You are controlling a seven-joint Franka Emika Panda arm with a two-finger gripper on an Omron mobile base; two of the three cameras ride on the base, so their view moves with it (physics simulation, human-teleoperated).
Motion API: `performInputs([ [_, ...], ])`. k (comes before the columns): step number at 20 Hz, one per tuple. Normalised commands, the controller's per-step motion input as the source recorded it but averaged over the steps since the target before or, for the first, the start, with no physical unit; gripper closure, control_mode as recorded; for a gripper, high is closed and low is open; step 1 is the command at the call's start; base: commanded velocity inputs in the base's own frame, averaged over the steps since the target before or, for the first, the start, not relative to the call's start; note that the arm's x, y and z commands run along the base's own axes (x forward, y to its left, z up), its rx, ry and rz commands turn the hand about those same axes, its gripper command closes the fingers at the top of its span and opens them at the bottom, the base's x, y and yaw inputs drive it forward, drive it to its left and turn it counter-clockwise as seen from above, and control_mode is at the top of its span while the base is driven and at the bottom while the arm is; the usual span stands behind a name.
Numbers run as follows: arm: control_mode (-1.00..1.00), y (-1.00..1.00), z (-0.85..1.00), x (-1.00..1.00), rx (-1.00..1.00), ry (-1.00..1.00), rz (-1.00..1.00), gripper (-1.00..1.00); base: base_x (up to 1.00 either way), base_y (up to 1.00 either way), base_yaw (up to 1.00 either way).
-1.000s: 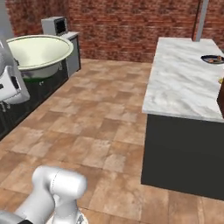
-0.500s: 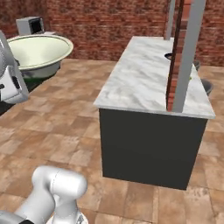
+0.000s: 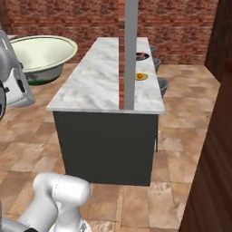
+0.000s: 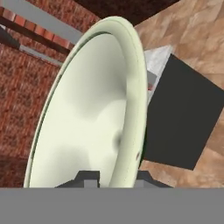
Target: Take the smaller bowl and place it next to the appetizer plate on the dining counter , and place the larger bowl next to the plate with cooked food.
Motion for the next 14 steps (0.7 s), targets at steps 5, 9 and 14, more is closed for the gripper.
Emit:
performInputs([
  [5, 1.00, 0.00, 0.00, 0.00, 0.00, 0.00, 0.00, 1.00, 0.02, -1.00, -0.41],
  [9, 1.00, 0.00, 0.00, 0.00, 0.00, 0.00, 0.00, 1.00, 0.03, -1.00, -0.45],
  [14, 1.00, 0.00, 0.00, 0.00, 0.00, 0.00, 0.00, 1.00, 0.15, -1.00, -0.47],
])
